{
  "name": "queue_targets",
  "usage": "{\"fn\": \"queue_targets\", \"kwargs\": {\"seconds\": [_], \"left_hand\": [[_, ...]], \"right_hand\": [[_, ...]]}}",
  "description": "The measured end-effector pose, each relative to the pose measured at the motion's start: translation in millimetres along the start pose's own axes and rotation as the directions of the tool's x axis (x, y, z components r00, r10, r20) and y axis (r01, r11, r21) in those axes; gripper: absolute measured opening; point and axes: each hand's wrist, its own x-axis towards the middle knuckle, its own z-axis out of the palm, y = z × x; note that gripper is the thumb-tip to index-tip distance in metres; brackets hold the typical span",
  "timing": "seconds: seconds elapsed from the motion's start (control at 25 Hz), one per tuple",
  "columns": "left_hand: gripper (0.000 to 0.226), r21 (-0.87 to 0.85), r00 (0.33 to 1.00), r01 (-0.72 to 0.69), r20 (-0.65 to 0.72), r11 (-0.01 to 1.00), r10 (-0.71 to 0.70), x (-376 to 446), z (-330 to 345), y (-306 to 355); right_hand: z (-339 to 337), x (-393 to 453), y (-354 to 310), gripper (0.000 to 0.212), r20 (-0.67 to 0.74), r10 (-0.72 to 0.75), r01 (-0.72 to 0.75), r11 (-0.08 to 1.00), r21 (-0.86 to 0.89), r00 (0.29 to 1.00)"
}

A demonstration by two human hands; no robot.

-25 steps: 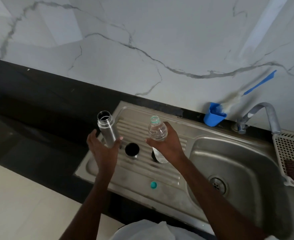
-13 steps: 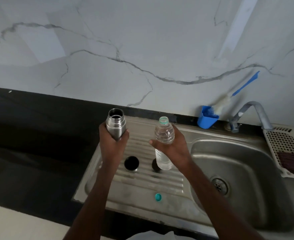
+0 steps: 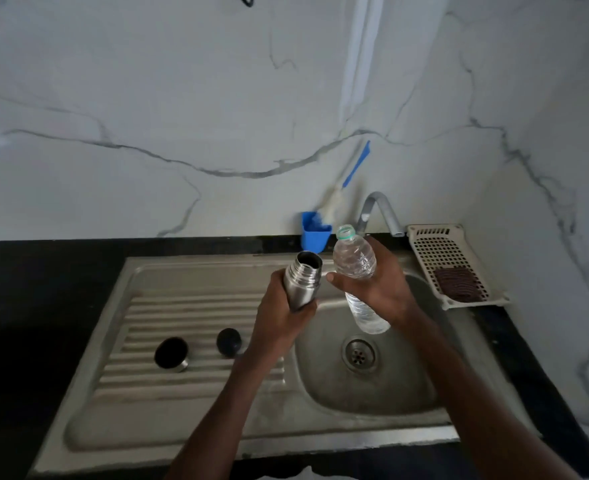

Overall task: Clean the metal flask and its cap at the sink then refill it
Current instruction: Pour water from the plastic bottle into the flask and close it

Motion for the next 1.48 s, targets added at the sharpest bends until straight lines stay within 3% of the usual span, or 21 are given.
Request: {"fn": "queue_targets", "kwargs": {"seconds": [0.16,0.28,0.4,0.56,0.72,1.0,1.48], "left_hand": [[0.058,0.014,0.999,0.017,0.045,1.0,-0.018,-3.6,26.8,-3.2],[0.06,0.02,0.999,0.026,0.041,0.999,-0.027,-2.7,34.9,-3.8],[0.06,0.034,0.999,0.007,0.034,0.999,-0.008,-1.6,40.4,-4.8],[0.062,0.042,1.0,-0.003,0.031,0.999,0.002,1.3,42.3,-7.5],[0.06,0.053,1.0,-0.006,0.02,0.999,0.005,5.3,39.4,-4.9],[0.063,0.08,1.0,-0.018,0.019,0.997,0.017,9.2,36.4,-4.5],[0.064,0.092,1.0,-0.013,0.023,0.996,0.011,8.5,37.3,-6.3]], "right_hand": [[-41.9,3.7,15.4,0.059,0.021,-0.039,0.044,0.944,-0.327,0.999],[-60.7,12.9,12.3,0.062,0.085,-0.076,0.112,0.781,-0.614,0.993],[-72.6,24.5,7.7,0.06,0.199,-0.103,0.219,0.62,-0.753,0.975],[-83.0,36.4,3.4,0.057,0.339,-0.108,0.346,0.494,-0.797,0.935],[-87.6,46.7,-0.1,0.058,0.388,-0.128,0.404,0.419,-0.813,0.913],[-90.0,56.3,-4.6,0.063,0.429,-0.1,0.435,0.354,-0.828,0.898],[-97.8,55.8,-14.8,0.064,0.444,-0.064,0.439,0.331,-0.836,0.894]]}}
